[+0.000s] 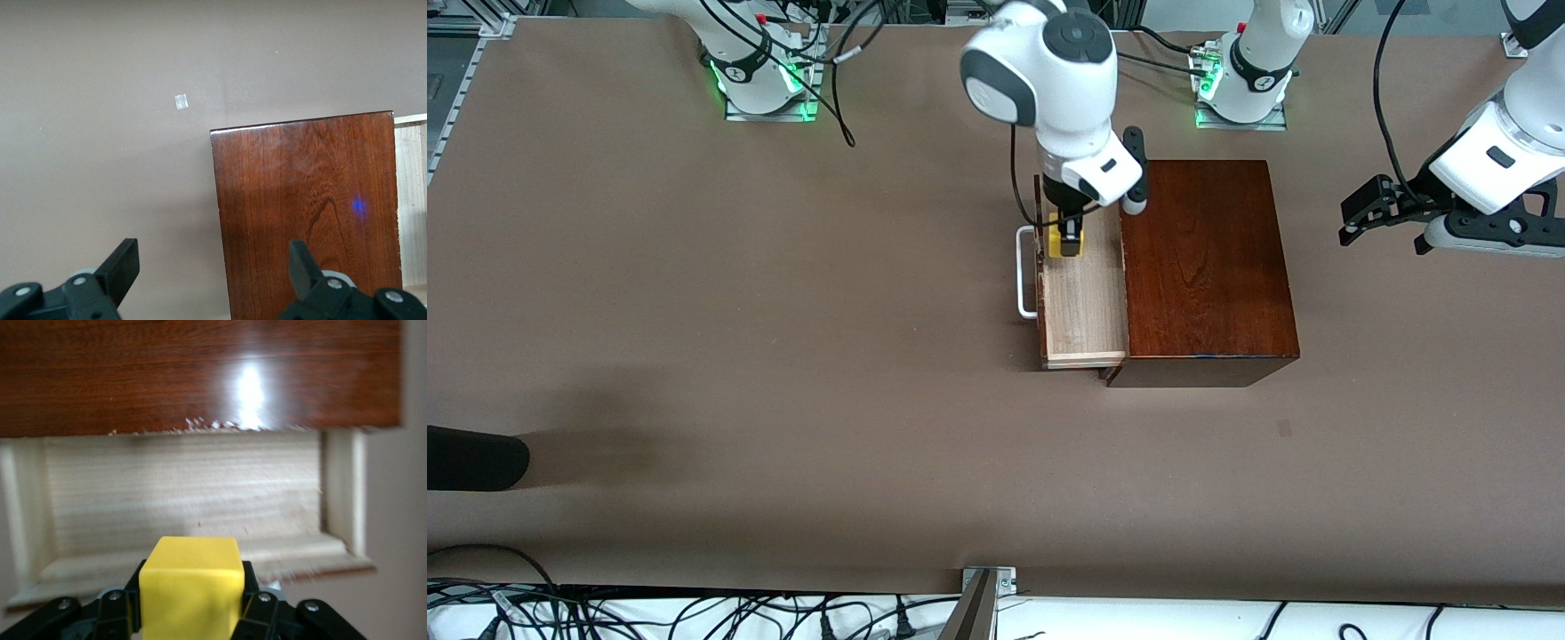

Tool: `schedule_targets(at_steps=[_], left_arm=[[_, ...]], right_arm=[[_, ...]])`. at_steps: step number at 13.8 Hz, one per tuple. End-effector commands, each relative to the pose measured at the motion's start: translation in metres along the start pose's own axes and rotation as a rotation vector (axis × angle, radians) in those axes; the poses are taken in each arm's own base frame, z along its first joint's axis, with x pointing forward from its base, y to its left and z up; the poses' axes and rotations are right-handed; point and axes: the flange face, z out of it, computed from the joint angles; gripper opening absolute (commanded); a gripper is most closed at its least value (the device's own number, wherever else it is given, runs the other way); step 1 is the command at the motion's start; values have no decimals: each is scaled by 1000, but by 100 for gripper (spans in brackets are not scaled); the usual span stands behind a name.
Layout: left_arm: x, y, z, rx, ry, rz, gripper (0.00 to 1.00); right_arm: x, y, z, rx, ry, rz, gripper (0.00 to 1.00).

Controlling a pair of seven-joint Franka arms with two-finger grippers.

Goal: Open drawer, take yellow block, close drawer
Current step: 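Lift the yellow cube out with the right gripper while the left gripper approaches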

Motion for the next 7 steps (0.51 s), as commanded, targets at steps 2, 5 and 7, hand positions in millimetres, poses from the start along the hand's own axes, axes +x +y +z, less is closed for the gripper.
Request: schedule_targets(at_steps=[2, 5, 7], left_arm=[[0, 1, -4, 19, 10, 21, 100], [1, 6, -2, 17, 6, 30, 100], [1, 10, -2, 13, 2, 51, 100]], right_arm=[[-84, 80, -85, 2, 20, 304, 0], [-166, 140, -128, -22, 44, 458, 0], [-234, 167, -124, -16, 2, 655, 0]])
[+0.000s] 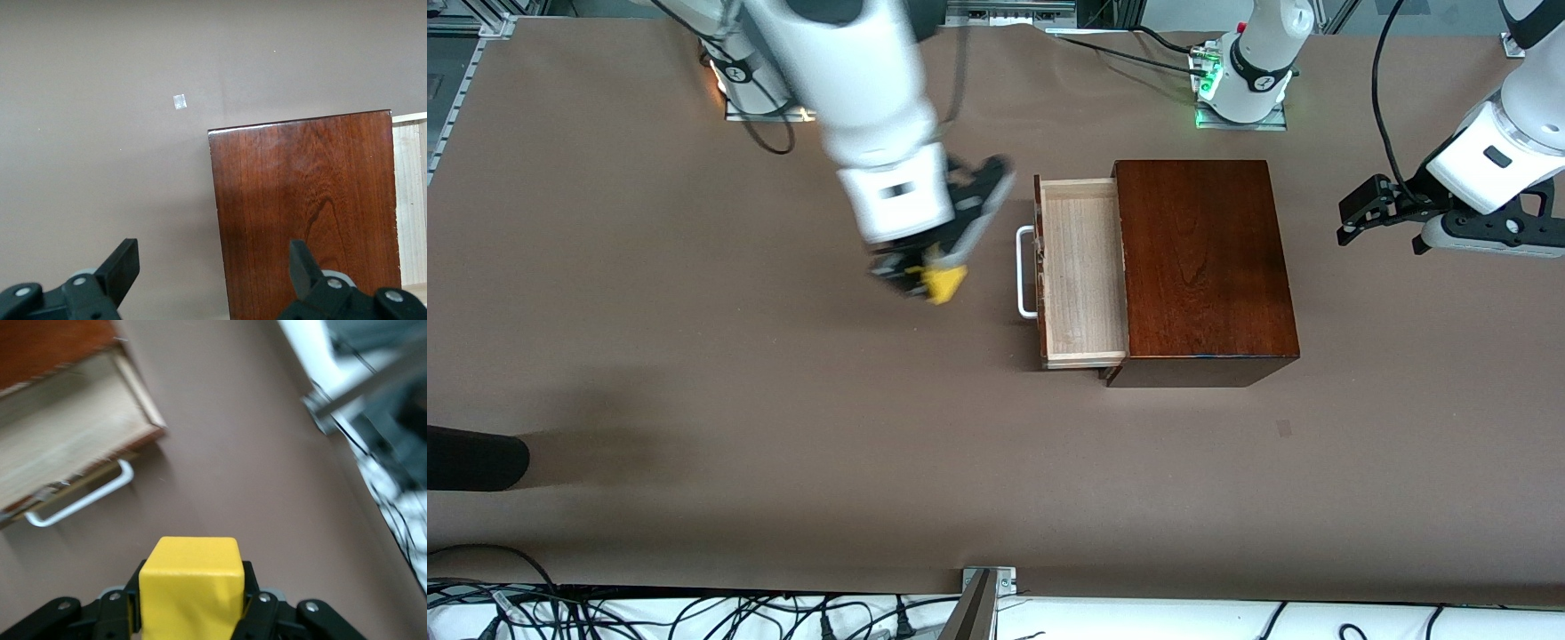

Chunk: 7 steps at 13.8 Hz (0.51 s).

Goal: Open drawer, take yellow block, close drawer
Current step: 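Lift the yellow cube out with the right gripper while the left gripper approaches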

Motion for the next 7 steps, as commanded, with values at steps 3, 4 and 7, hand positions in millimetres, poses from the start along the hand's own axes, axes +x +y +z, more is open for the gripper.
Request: schedule_targets(at_steps=[3, 4, 7], left_arm=[[-9, 27, 9, 0, -98, 209, 100], [-10, 43, 15, -4, -120, 299, 100], [-19, 107, 49, -96, -261, 513, 100]], right_arm=[[-105, 81, 42, 56, -165, 334, 0], [-130, 96, 67, 71, -219, 383, 0], [-203, 137, 144, 83, -301, 519, 0]])
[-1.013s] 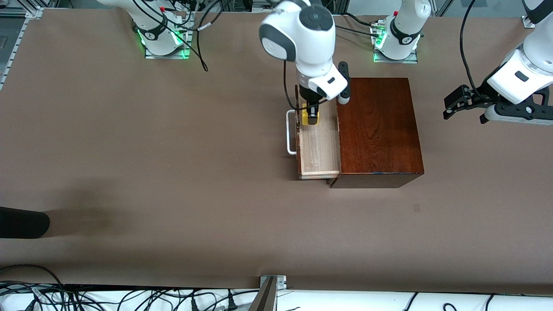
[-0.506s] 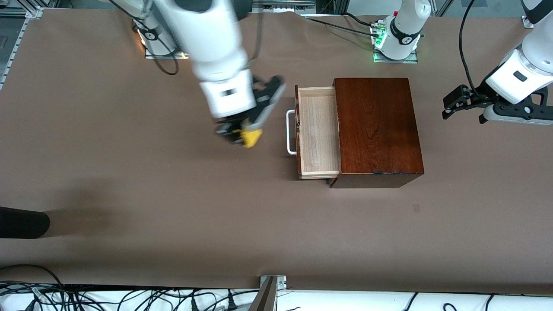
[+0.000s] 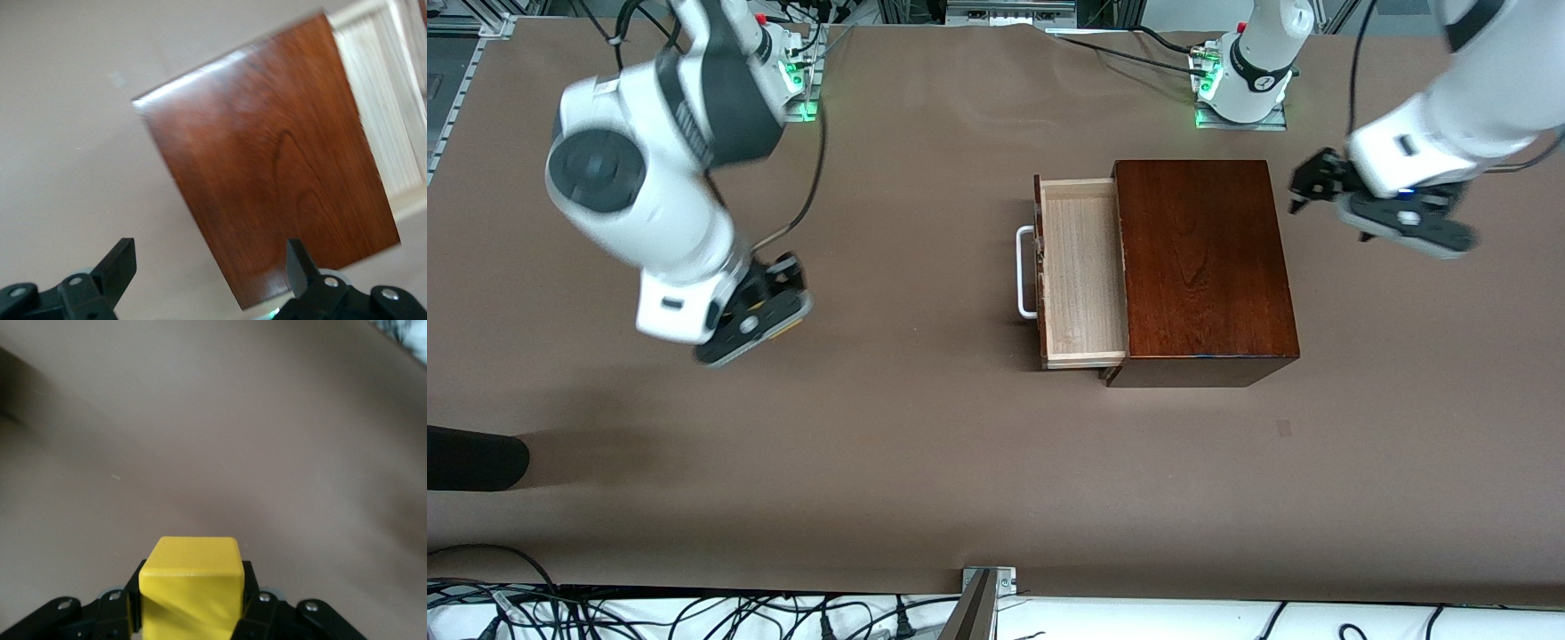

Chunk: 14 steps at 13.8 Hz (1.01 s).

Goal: Open drawer, take yellow block, close drawer
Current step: 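Lift the yellow cube out with the right gripper while the left gripper approaches, then set the yellow cube on the table with the right gripper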

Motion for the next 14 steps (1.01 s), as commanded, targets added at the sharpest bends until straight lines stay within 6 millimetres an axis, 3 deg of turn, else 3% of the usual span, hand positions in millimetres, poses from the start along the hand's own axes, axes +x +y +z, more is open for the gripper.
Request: schedule_targets(at_steps=[1, 3, 5, 7, 10, 11, 14], left_arm=[[22, 66, 37, -142, -122, 189, 100], [37, 143, 60, -250, -176, 307, 100], [62, 204, 70, -290, -191, 442, 100], [96, 230, 95, -364, -214, 522, 100], [135, 269, 120, -403, -111, 723, 100], [146, 275, 131, -371, -48, 805, 100], [170, 323, 166, -252, 88, 1017, 100]], right_arm=[[-35, 35, 73, 25, -23, 117, 0], [-52, 49, 129, 14, 13, 152, 0], [-68, 45, 179, 8, 42, 209, 0], [-79, 41, 214, 7, 56, 242, 0], [-91, 45, 244, 13, 38, 277, 0], [-93, 47, 251, 19, 37, 298, 0], [-102, 47, 279, 27, 56, 326, 0]])
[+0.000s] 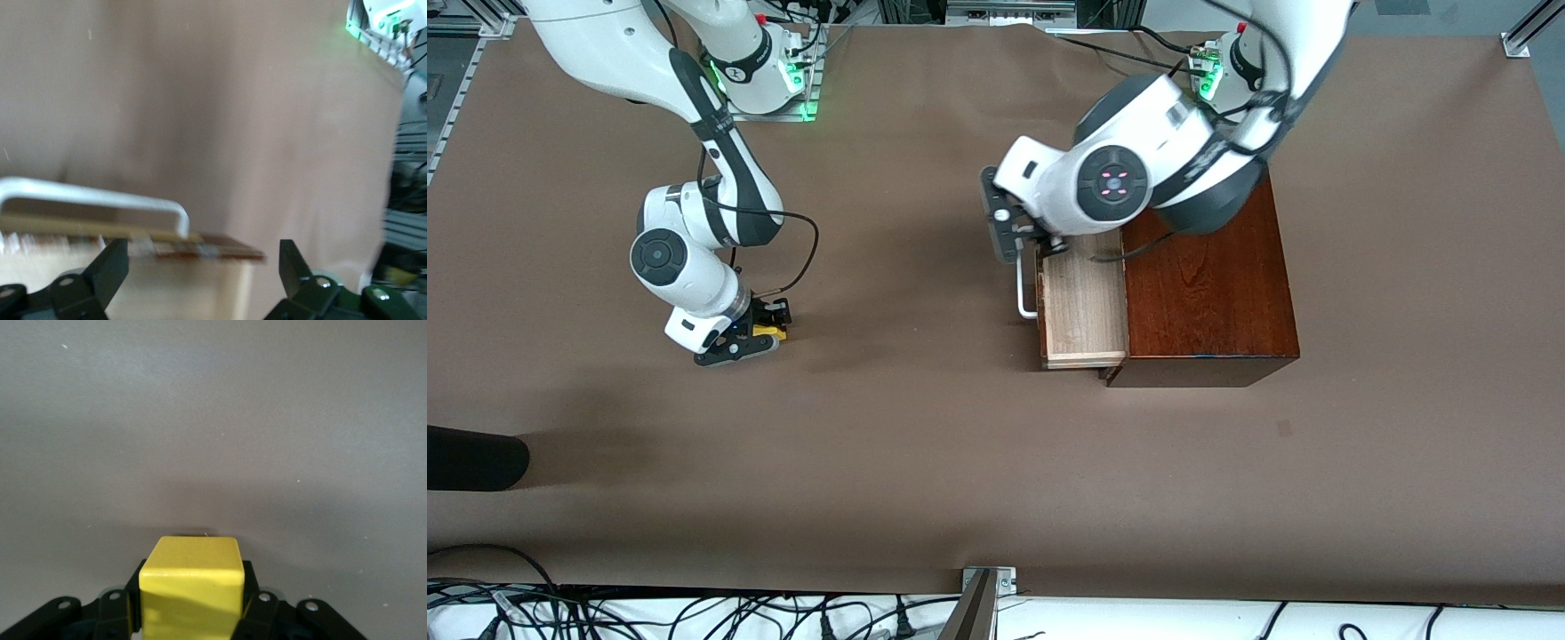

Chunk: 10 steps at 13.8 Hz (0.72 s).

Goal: Open drawer, take yellow block, close drawer
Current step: 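Set the yellow cube on the table with the right gripper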

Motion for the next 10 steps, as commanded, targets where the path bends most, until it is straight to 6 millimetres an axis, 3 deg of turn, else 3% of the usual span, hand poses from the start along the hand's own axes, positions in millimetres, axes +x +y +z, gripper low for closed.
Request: schedule_targets(at_steps=[1, 2, 4, 6, 7, 10], left_arm=[[37, 2, 34, 114, -13, 156, 100], [45, 1, 51, 152, -40, 187, 100], [56, 3, 81, 242, -120, 263, 100], [51, -3, 103, 241, -164, 271, 100], [42, -10, 109, 230, -186, 255, 100], [25, -21, 119, 204, -242, 226, 100]], right_arm=[[-9, 7, 19, 19, 15, 50, 0], [-9, 9, 20, 19, 13, 54, 0], [-8, 9, 18, 19, 13, 54, 22], [-1, 9, -4, 18, 51, 46, 87], [3, 8, -23, 17, 74, 38, 100], [17, 4, -99, 26, 80, 27, 100]])
